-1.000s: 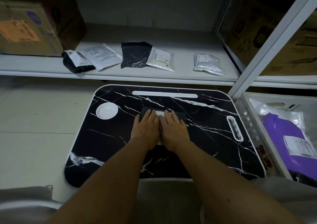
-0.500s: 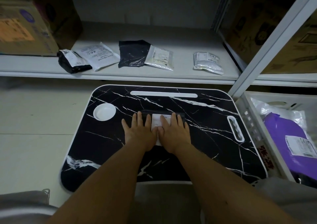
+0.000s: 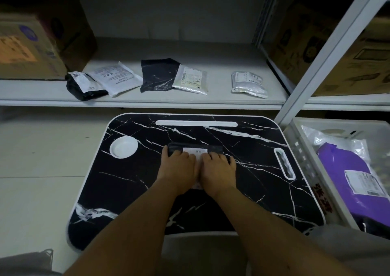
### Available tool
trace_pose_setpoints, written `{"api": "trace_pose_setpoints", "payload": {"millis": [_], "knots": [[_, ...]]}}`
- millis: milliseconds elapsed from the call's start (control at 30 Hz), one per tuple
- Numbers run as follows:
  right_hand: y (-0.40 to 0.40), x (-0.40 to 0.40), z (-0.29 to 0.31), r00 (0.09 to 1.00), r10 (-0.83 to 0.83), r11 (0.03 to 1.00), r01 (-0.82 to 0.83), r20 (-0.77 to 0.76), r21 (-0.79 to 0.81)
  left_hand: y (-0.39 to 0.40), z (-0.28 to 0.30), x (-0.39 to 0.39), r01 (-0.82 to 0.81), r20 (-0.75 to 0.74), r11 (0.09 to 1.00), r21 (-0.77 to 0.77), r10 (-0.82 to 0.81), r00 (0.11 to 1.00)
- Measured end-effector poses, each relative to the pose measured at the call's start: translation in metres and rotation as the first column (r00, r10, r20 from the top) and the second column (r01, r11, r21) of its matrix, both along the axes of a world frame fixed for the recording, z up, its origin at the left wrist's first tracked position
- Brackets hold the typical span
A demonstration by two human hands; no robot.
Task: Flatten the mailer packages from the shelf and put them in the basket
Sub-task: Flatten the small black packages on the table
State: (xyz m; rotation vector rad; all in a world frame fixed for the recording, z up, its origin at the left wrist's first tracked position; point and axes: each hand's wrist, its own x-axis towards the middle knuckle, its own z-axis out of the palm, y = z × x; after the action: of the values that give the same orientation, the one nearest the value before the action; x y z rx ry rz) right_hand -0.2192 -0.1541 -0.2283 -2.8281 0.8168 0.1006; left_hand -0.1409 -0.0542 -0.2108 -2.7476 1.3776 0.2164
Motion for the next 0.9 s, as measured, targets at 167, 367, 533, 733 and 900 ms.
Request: {"api": "trace_pose_setpoints", "payload": {"millis": [167, 367, 533, 733, 900], "knots": [[-0.034, 0.020, 0.018, 0.988, -0.080, 0.993, 0.090, 0.132, -0.074, -0.041, 0.014, 0.023, 0.008, 0.030, 0.998, -0.058, -0.006, 1.000], [-0.086, 0.044, 0.033, 0.976, -0.142, 0.974, 0.167, 0.167, -0.152, -0.091, 0.008, 0.047, 0.003, -0.002, 0.996, -0.089, -0.003, 1.000], [-0.134, 0.067, 0.040, 0.936, -0.245, 0.930, 0.300, 0.254, -0.211, -0.138, 0.008, 0.067, 0.020, 0.003, 0.987, -0.159, -0.020, 1.000], [-0.200, 0.092, 0.045, 0.885, -0.315, 0.885, 0.404, 0.342, -0.231, -0.198, 0.015, 0.093, 0.053, 0.102, 0.955, -0.292, -0.024, 0.994], [-0.247, 0.104, 0.042, 0.862, -0.418, 0.891, 0.450, 0.287, -0.054, -0.245, 0.028, 0.115, -0.086, 0.059, 0.908, -0.410, 0.121, 0.991]]}}
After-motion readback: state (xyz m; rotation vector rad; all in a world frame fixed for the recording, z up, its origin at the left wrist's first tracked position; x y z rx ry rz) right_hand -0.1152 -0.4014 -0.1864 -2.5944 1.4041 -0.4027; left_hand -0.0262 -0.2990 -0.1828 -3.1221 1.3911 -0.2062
